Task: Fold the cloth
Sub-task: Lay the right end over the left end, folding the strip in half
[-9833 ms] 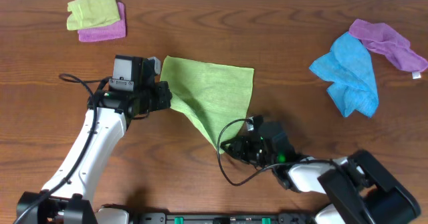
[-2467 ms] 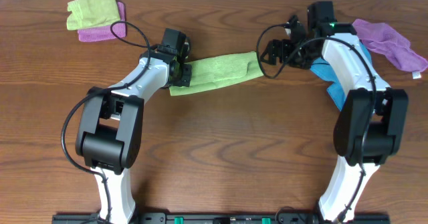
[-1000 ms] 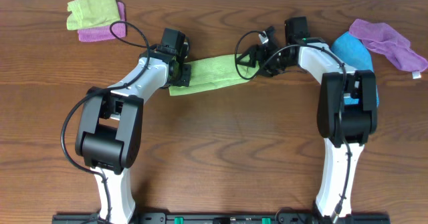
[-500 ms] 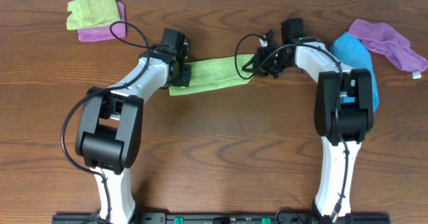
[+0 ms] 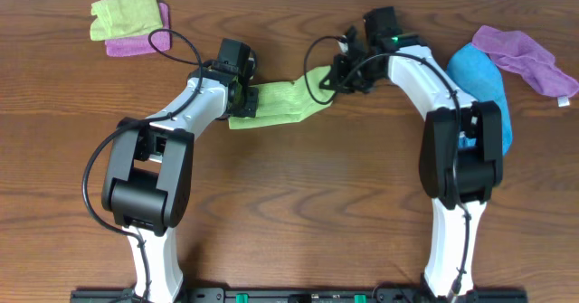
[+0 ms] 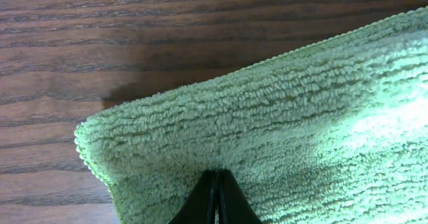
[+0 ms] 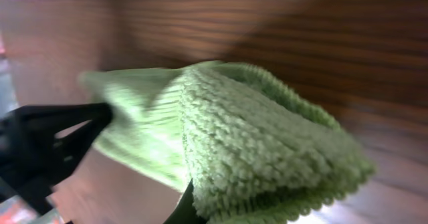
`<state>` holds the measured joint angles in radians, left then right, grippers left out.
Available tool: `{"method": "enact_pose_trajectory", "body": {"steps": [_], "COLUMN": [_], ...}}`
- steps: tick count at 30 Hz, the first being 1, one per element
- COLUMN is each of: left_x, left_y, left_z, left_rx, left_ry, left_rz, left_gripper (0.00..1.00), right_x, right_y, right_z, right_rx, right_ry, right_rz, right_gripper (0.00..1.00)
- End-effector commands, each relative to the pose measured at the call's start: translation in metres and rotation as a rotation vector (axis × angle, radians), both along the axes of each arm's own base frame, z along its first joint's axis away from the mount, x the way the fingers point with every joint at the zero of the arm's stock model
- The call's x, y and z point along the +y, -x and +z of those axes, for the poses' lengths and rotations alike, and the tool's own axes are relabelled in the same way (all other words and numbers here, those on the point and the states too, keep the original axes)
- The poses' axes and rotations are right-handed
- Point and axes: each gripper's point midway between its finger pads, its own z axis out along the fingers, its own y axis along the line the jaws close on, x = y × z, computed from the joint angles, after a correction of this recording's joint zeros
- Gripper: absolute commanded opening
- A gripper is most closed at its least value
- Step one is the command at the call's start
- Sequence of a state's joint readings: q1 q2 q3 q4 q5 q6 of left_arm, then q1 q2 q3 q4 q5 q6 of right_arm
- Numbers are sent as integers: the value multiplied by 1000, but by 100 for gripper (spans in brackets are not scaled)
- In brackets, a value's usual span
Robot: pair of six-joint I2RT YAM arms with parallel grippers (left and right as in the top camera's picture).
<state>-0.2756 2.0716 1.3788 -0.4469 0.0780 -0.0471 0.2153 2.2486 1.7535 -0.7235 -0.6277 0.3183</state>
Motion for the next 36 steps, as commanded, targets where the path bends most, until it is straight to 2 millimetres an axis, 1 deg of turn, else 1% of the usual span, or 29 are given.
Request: {"method": "enact_pose_trajectory", "body": {"steps": [1,6,13,20,25,27,30,36], "left_x": [5,5,5,6,9,11,8,12], "left_y": [0,-1,-3,-4,-7,-9,-14,-22], "left_z": [-6,-6,-5,-5,-3,-1,7,17], "left_rx": [18,12,6,8,4,-1,-4,-23], "left_ry": [-17,-10,-6,4,17,26,83,114], "left_rz": [-5,11,15,42,68,72,71,95], "left_gripper": [6,6,6,6,6,6,6,6], "right_x": [22,47,70,82,81,83,85,87], "right_y": [2,15,27,28,26,25,24,19], "right_z": [30,31,29,28,23,24,25,27], "right_rx": [-82,-85,-93,-99,-92,-97,-88,-76], "right_ry": [-15,-12,7,27,72,69,62,46], "right_rz": [58,112,157,141,91,92,72,15], "right_gripper": [2,1,1,1,1,1,1,1]}}
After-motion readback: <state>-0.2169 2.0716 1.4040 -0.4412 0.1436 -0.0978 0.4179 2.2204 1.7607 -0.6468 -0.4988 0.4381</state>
